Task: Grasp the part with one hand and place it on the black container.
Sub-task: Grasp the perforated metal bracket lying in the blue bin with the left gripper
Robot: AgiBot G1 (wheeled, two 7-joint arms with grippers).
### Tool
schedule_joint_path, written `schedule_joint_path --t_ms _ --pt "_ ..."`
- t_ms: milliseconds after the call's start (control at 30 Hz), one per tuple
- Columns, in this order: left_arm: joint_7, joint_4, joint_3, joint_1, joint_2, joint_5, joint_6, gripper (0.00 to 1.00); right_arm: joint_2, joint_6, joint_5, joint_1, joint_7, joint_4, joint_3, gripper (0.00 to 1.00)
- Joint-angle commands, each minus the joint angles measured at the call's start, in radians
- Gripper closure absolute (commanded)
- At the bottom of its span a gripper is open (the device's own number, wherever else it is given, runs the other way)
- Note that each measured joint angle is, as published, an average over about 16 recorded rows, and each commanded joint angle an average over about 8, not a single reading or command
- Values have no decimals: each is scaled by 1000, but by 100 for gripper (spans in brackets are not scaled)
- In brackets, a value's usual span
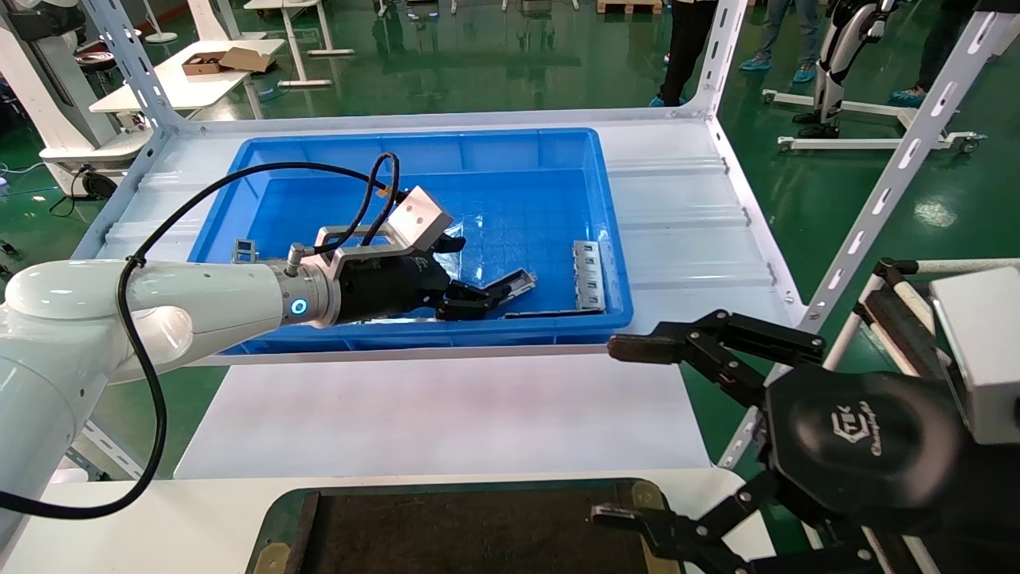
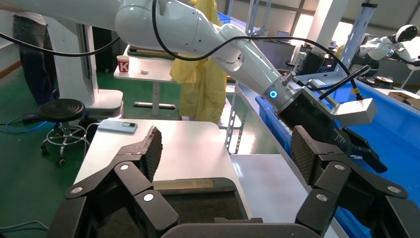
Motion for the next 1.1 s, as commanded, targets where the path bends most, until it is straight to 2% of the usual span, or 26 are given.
schedule_joint_path --t_ms 33,1100 --pt "0 1 1 1 0 0 4 100 0 0 0 0 0 0 0 100" --pt "-6 -9 4 10 5 -12 4 100 0 0 1 0 -1 0 -1 100"
